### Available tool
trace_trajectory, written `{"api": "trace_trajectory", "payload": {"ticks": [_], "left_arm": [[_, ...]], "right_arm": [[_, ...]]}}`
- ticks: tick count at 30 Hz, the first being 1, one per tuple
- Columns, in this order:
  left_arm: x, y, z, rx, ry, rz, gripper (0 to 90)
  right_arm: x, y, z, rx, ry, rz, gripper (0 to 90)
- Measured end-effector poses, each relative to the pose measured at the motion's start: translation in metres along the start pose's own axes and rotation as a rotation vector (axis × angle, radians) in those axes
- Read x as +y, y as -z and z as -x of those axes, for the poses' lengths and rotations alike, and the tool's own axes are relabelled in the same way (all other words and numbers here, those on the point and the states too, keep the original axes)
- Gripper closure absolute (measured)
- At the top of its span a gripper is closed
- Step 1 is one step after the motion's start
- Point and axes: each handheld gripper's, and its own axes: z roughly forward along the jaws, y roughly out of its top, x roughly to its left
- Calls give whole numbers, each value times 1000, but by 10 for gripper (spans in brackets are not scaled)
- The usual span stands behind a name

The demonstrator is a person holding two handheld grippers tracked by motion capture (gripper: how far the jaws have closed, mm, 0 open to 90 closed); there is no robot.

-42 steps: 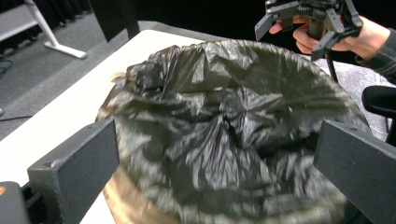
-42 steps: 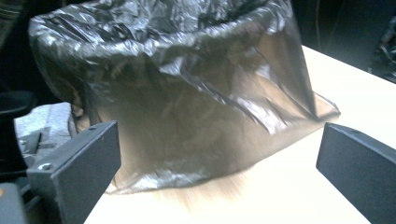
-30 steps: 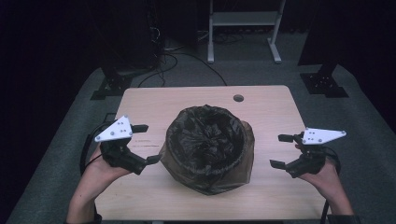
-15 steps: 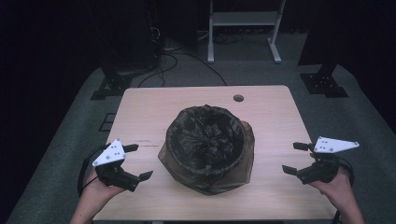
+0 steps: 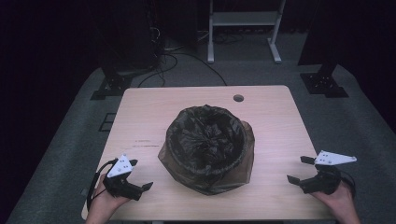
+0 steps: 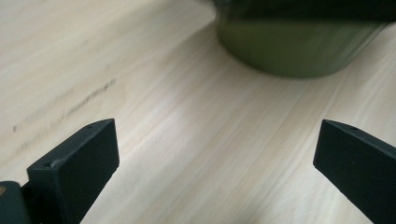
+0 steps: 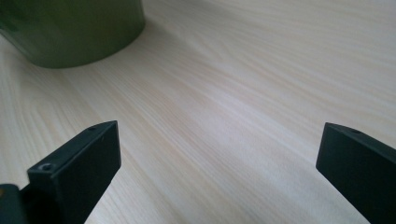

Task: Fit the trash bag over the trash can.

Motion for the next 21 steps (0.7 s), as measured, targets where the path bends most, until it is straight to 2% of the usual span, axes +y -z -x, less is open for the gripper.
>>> {"api": "trace_trajectory", "payload": {"ticks": [5,14,15,18,21], "left_arm": [[-14,-11,1,6,4,-52,0],[-30,-25,1,-1,13,-119,0],[-31,-26,1,-3,13,-120,0],[-32,-26,0,-4,22,-112,0],[-35,-27,-1,-21,49,-90,0]], "right_arm": [[-16,-8,3,-45,9,-61,0],[-23,-17,1,-53,30,-135,0],[-23,-18,1,-49,30,-152,0],[-23,-18,1,-50,31,-157,0],[-23,-19,0,-54,36,-174,0]]}}
